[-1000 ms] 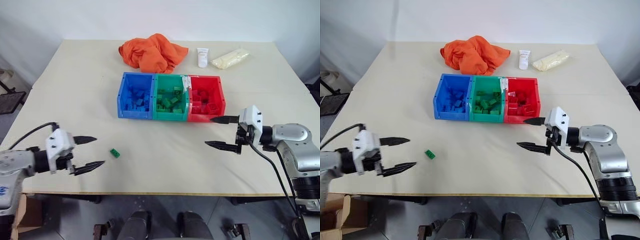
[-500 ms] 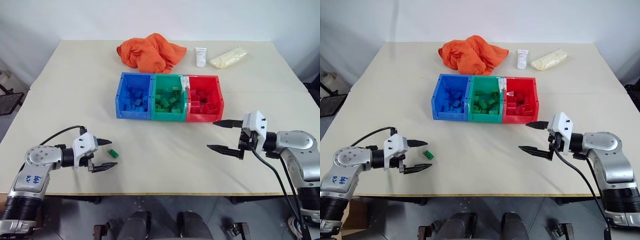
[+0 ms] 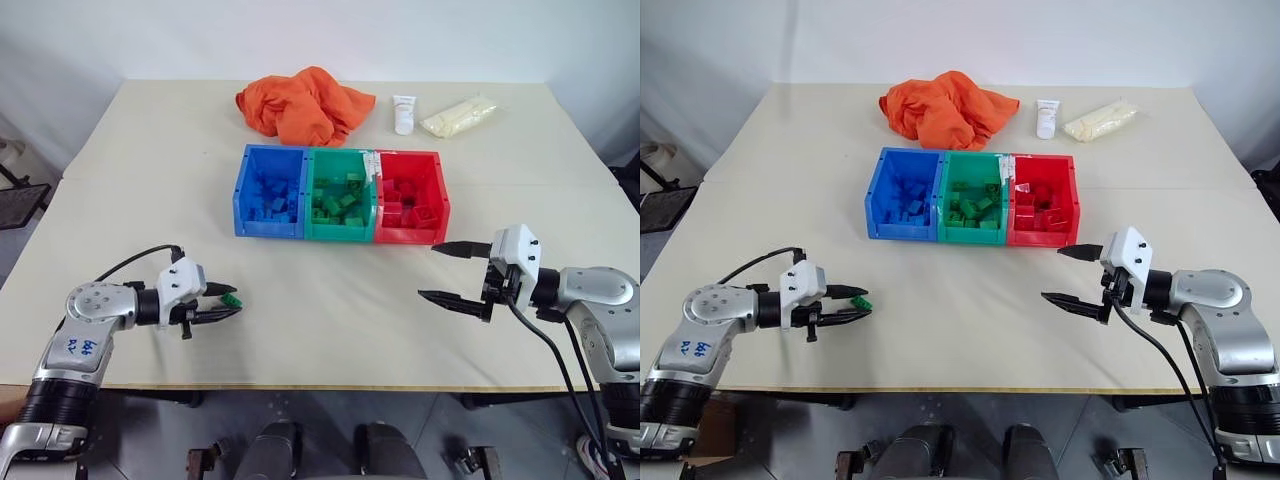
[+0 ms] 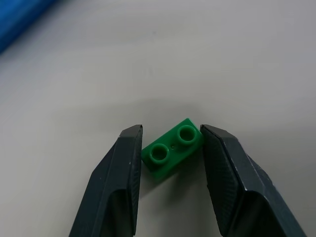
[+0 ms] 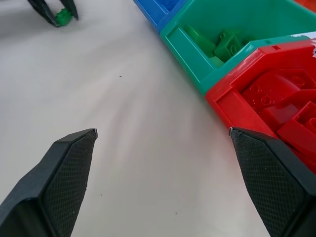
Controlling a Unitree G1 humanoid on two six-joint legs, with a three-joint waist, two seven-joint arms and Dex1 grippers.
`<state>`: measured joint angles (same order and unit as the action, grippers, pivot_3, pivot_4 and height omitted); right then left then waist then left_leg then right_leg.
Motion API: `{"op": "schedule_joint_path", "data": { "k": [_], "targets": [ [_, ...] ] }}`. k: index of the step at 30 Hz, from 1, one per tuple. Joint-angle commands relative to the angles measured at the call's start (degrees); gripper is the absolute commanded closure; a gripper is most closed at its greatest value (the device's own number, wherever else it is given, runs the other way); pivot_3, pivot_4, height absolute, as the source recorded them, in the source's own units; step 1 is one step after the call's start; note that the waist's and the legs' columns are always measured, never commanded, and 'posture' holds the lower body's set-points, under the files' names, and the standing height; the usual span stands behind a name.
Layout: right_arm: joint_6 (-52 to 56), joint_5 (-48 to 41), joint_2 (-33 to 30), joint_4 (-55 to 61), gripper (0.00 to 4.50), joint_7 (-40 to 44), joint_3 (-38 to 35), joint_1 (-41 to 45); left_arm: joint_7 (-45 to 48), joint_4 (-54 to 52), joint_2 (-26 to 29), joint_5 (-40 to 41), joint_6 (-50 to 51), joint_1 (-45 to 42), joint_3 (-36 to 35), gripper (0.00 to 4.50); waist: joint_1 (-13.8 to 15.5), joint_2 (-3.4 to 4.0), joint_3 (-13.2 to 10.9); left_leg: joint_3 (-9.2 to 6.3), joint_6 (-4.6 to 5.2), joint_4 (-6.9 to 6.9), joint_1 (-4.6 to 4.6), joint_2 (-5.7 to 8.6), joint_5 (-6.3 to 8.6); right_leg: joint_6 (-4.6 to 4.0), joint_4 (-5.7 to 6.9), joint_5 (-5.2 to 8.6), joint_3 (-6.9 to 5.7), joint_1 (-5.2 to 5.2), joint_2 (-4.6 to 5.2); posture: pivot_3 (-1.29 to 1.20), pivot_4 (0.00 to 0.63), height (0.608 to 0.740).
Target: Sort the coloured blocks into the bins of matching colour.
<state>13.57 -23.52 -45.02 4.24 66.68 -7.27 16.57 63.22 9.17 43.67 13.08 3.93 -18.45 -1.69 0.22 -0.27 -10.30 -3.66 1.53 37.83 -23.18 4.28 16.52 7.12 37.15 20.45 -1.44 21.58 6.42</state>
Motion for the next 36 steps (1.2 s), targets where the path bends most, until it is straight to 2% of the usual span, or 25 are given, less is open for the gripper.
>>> {"op": "schedule_joint_path", "data": {
  "k": [1, 6, 9, 12, 17, 18, 21, 25, 26, 29, 32, 35, 36],
  "targets": [
    [-0.74, -1.03, -0.94, 1.93, 0.0, -0.63, -2.3, -0.29, -2.86, -2.36, -3.03, 1.39, 1.82, -7.78, 0.11, 3.03, 0.21, -0.01, -0.01, 0.0, 0.0, 0.02, 0.0, 0.0, 0.0, 0.0, 0.06, 0.0, -0.01, 0.0, 0.0, 0.0, 0.15, 0.74],
    [-0.93, -1.02, -0.33, 2.89, 0.0, -2.1, -2.64, -0.98, -6.64, 4.75, -11.58, -0.49, 1.41, -23.02, 2.83, 3.03, 1.1, -0.03, -0.01, 0.0, 0.02, 0.2, -0.03, 0.07, 0.01, 0.04, 0.27, -0.02, -0.09, 0.01, -0.02, 0.0, 0.15, 0.74],
    [-1.01, -1.11, -0.14, 4.04, 0.0, -3.11, -3.32, -2.33, -8.71, 15.31, -17.37, -3.17, -3.76, -32.32, 4.64, 3.03, 1.25, -0.04, -0.01, 0.0, 0.03, 0.22, -0.03, 0.09, 0.02, 0.05, 0.3, -0.03, -0.23, 0.01, -0.07, 0.0, 0.15, 0.74],
    [-0.85, -1.38, 0.09, 6.0, 0.0, -4.48, -4.55, -4.56, -11.65, 30.56, -23.5, -6.43, -10.54, -41.93, 6.04, 3.03, 1.28, -0.09, -0.04, 0.03, 0.04, 0.22, -0.04, 0.12, 0.01, 0.07, 0.3, -0.03, -0.79, 0.0, -0.11, 0.0, 0.15, 0.74],
    [-0.44, -1.89, 0.17, 8.69, 0.0, -6.55, -5.96, -7.42, -15.0, 48.89, -28.93, -9.01, -17.59, -51.41, 5.39, 3.03, 0.92, -0.14, -0.07, 0.21, 0.05, 0.19, -0.06, 0.09, 0.0, 0.08, 0.29, -0.03, -1.28, 0.01, -0.07, 0.0, 0.15, 0.74],
    [-0.35, -1.94, 0.14, 9.29, 0.0, -7.07, -6.38, -8.16, -17.15, 51.81, -29.61, -10.27, -18.69, -52.91, 5.72, 2.31, 0.87, -0.14, -0.07, 0.26, 0.05, 0.18, -0.05, 0.07, 0.0, 0.08, 0.29, -0.03, -1.33, 0.03, -0.07, 0.0, 0.15, 0.74],
    [0.14, -2.37, 0.02, 11.4, 0.0, -8.38, -8.18, -10.6, -22.14, 57.34, -30.96, -13.38, -21.84, -55.96, 6.48, 1.45, 1.0, -0.16, -0.08, 0.28, 0.05, 0.2, -0.05, 0.05, 0.0, 0.09, 0.3, -0.03, -1.36, 0.04, -0.07, 0.0, 0.15, 0.74],
    [0.37, -2.66, -0.38, 12.57, 0.0, -8.93, -9.4, -12.54, -19.94, 58.75, -30.98, -13.01, -23.66, -57.0, 5.35, 0.16, 1.21, -0.16, -0.08, 0.29, 0.07, 0.22, -0.05, 0.08, 0.0, 0.09, 0.32, -0.03, -1.36, 0.04, -0.05, 0.0, 0.15, 0.74],
    [0.39, -2.7, -0.41, 12.56, 0.0, -8.98, -9.36, -12.5, -18.56, 58.3, -30.47, -12.56, -23.71, -56.81, 4.95, 0.05, 1.21, -0.16, -0.08, 0.29, 0.07, 0.22, -0.05, 0.08, 0.0, 0.09, 0.32, -0.03, -1.36, 0.04, -0.05, 0.0, 0.15, 0.74],
    [0.29, -2.58, -0.59, 11.52, 0.0, -8.77, -8.62, -11.11, -13.95, 55.52, -28.69, -10.74, -23.2, -55.78, 3.51, 0.05, 1.06, -0.16, -0.08, 0.28, 0.07, 0.22, -0.05, 0.08, 0.0, 0.09, 0.32, -0.03, -1.36, 0.04, -0.06, 0.0, 0.15, 0.74],
    [-0.17, -2.14, -0.77, 9.21, 0.0, -7.74, -7.14, -8.28, -7.38, 48.34, -26.2, -7.23, -21.16, -52.46, 1.69, 0.05, 0.55, -0.15, -0.08, 0.31, 0.06, 0.21, -0.04, 0.04, 0.0, 0.08, 0.31, -0.03, -1.35, 0.06, -0.07, 0.0, 0.15, 0.74],
    [-0.52, -1.88, -0.88, 7.07, 0.0, -6.5, -6.25, -6.07, -4.23, 36.96, -22.7, -5.4, -15.6, -46.44, 1.45, 0.05, 0.45, -0.14, -0.07, 0.29, 0.06, 0.21, -0.03, -0.01, 0.0, 0.08, 0.33, -0.03, -1.34, 0.06, -0.05, 0.0, 0.15, 0.74],
    [-0.79, -1.67, -1.03, 5.96, 0.0, -5.76, -5.85, -5.21, -1.97, 30.82, -20.57, -3.39, -10.67, -42.98, 1.08, 0.05, 0.3, -0.14, -0.07, 0.28, 0.06, 0.22, -0.02, 0.0, 0.0, 0.08, 0.34, -0.03, -1.33, 0.06, 0.01, 0.0, 0.15, 0.74]
  ]
}}
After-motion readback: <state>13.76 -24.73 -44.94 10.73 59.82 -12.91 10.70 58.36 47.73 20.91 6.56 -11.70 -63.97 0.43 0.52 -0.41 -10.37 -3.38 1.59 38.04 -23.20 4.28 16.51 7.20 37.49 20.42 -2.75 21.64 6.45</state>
